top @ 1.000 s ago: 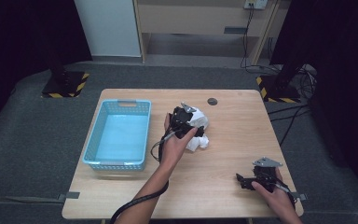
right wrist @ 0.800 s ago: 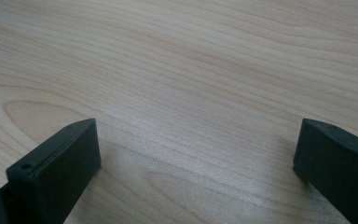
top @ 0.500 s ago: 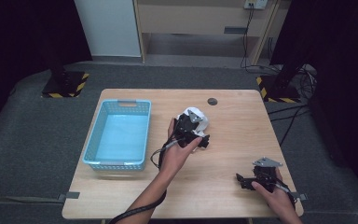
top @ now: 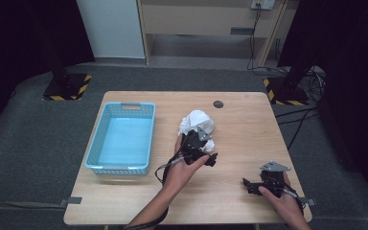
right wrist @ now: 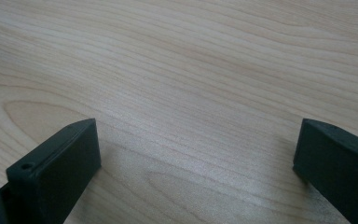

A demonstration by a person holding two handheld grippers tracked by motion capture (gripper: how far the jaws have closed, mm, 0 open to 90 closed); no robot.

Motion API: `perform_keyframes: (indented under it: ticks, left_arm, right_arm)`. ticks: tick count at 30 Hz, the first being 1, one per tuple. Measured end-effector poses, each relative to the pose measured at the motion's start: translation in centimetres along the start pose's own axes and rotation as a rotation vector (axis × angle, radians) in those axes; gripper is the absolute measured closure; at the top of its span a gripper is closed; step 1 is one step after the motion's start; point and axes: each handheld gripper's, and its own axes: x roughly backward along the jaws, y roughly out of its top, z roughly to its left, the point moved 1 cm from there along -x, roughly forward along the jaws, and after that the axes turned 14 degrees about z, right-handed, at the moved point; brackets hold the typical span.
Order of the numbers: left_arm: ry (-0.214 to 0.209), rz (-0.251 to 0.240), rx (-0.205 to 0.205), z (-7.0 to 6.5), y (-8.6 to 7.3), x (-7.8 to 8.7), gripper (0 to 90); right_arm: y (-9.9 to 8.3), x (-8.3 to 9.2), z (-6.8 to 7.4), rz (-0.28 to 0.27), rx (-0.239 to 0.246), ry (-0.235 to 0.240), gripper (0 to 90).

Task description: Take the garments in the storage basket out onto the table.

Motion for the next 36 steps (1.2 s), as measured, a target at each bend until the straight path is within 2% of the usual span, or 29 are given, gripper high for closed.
perform_keyframes:
  ticks: [5,11,25,36]
  left_arm:
    - [0.001,0.020,-0.002,-0.4,-1.3,-1.0,2.9]
    - [-0.001,0.026,-0.020,-0.8,-2.2,-0.7,2.4]
    - [0.016,0.074,-0.001,0.2,-5.4,0.3,2.5]
    - [0.024,0.107,0.011,1.1,-6.9,0.9,2.5]
  right_arm:
    - [0.0,0.0,0.0,0.000,0.000,0.000,0.3]
    - [0.0,0.0,0.0,-0.001,0.000,0.000,0.3]
    - [0.0,0.0,0.0,-0.001,-0.001,0.000,0.3]
    - [0.0,0.0,0.0,0.000,-0.003,-0.002,0.3]
